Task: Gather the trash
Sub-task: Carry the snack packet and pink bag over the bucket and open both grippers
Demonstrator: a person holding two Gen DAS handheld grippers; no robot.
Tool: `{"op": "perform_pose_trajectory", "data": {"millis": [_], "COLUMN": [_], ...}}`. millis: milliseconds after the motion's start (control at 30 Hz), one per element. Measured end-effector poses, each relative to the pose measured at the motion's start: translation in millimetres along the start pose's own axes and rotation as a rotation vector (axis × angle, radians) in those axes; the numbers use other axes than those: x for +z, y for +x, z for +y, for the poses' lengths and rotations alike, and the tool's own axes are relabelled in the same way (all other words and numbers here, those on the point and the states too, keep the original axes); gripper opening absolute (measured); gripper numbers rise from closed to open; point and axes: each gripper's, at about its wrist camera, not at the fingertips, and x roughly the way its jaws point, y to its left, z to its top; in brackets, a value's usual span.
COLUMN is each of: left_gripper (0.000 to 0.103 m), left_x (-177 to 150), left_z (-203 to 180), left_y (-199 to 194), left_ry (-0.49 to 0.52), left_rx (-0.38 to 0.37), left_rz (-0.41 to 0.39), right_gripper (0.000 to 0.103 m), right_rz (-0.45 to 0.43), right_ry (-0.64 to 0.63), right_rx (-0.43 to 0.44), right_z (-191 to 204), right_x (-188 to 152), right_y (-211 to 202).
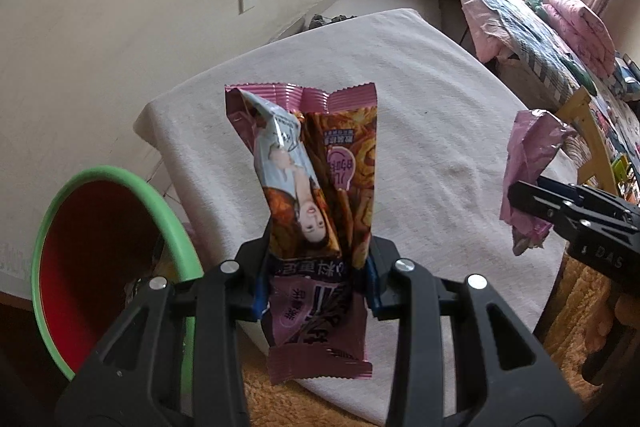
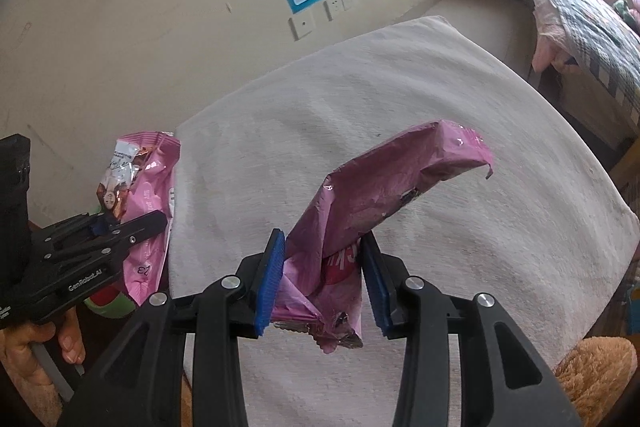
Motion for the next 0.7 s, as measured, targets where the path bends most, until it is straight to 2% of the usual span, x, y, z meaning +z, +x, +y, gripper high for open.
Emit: {"op": "perform_pose_trajectory", "data": {"millis": [700], "left_gripper": [0.035], "left_x": [-5.8], "left_z": [30.1], "left_y": [-13.7], "left_ry": [-0.061], "left_rx": [0.034], "left_rz": [-0.039], "right_gripper": [0.039], "right_rz": [0.009], "right_ry": [-0.056], "right_rx": [0.021], "right_z": [18.6], "right_x": [0.6], "right_y": [3.2]}}
